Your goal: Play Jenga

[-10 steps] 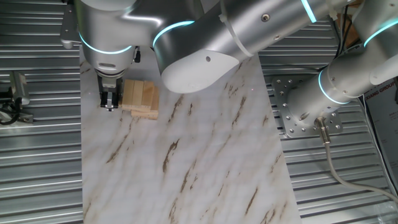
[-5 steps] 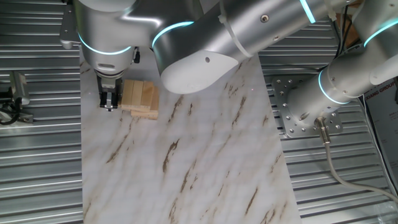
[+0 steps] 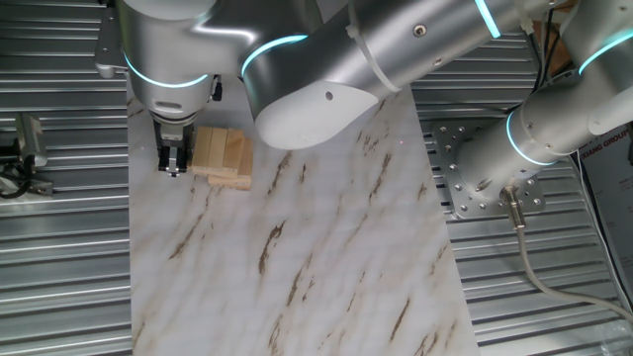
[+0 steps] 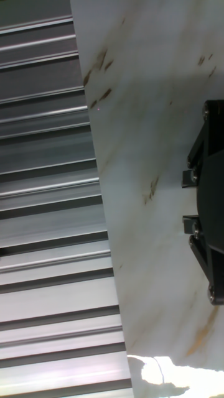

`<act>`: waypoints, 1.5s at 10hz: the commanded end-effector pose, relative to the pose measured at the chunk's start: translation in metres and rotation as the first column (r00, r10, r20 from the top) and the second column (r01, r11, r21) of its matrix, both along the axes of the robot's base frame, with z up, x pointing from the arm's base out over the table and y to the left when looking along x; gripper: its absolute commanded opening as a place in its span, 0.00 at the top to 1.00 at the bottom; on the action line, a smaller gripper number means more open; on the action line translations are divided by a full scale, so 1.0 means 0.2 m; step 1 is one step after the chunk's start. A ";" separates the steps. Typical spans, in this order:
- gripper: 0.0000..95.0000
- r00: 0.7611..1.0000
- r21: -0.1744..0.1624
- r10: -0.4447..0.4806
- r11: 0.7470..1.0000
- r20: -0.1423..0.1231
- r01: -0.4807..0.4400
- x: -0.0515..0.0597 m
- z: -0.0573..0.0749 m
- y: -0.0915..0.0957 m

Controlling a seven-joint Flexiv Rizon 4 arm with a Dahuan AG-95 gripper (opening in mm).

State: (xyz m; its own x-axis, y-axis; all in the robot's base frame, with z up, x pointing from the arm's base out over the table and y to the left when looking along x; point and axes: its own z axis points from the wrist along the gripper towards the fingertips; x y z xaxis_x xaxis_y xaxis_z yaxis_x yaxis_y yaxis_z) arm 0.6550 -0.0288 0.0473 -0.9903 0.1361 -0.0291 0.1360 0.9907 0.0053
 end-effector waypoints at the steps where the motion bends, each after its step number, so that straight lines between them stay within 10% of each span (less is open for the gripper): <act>1: 1.00 1.000 0.001 0.002 1.000 0.000 -0.002 0.00 0.00 0.00; 15: 1.00 1.000 0.002 0.009 1.000 -0.004 -0.009 0.02 0.00 0.00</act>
State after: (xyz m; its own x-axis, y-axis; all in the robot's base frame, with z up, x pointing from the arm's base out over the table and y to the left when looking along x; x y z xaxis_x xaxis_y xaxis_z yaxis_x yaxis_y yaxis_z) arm 0.6596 -0.0282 0.0479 -0.9915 0.1278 -0.0255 0.1277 0.9918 0.0061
